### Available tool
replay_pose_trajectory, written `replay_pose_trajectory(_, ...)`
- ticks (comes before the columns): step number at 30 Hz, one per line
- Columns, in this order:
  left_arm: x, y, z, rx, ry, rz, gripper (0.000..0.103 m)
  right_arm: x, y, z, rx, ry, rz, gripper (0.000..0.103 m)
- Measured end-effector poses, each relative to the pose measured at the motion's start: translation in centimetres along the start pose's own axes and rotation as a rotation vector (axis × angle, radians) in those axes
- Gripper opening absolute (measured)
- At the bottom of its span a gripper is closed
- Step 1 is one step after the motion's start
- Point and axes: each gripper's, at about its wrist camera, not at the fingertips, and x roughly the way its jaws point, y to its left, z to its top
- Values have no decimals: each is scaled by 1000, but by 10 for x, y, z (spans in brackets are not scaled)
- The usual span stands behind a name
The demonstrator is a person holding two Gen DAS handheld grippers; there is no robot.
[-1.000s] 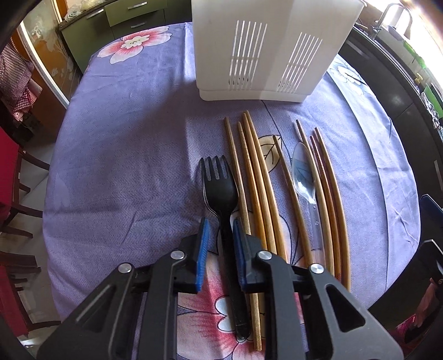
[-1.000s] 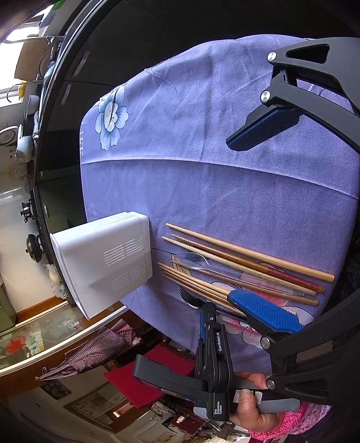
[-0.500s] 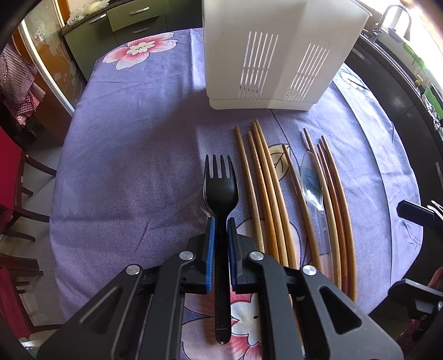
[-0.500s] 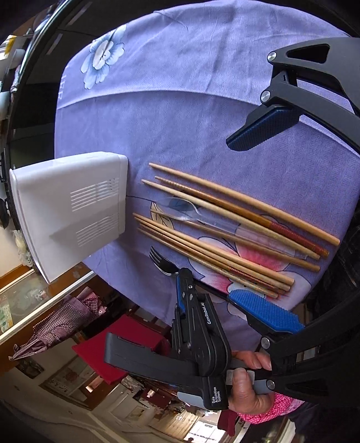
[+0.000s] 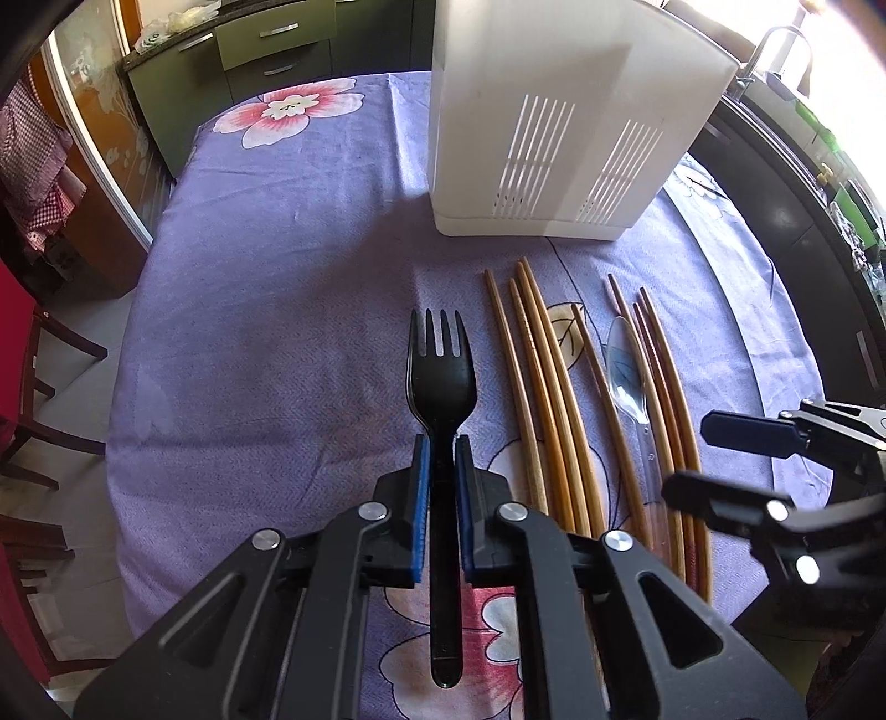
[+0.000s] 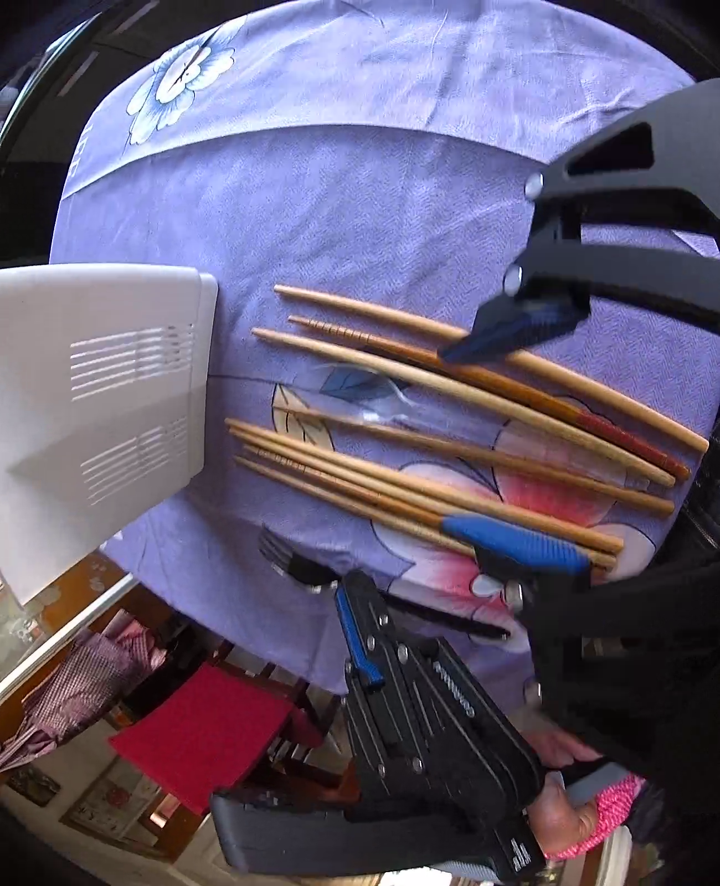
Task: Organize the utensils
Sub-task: 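Lift the black fork with the left gripper while the right gripper grasps the clear spoon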
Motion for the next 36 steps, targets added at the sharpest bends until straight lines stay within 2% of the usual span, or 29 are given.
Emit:
replay_pose_trajectory(5, -3, 3, -1, -1, -12, -10, 9, 13, -3, 5, 41, 42, 19, 38)
replay_pose_trajectory(9, -3, 4, -1, 0, -15, -11, 9, 15, 4, 5, 24, 44, -9, 21)
replay_pose_trajectory(12, -4, 4, -2, 1, -20, -11, 9, 16, 4, 6, 24, 42, -43, 15)
replay_pose_trajectory(17, -6, 4, -2, 6, -27, -11, 9, 17, 3, 3, 21, 52, -96, 12)
replay_pose_trajectory(27, -6, -1, -2, 22, -30, -17, 9, 25, 13, 6, -13, 65, -167, 13)
replay_pose_trajectory(29, -7, -1, -2, 23, -33, -16, 9, 29, 17, 7, -9, 53, -167, 12)
replay_pose_trajectory(32, -10, 0, -2, 21, -40, -19, 9, 22, 15, 4, 14, 12, -119, 10)
replay_pose_trajectory(36, -19, 2, 0, 17, -63, -28, 9, -6, 13, 1, 29, -96, -59, 10)
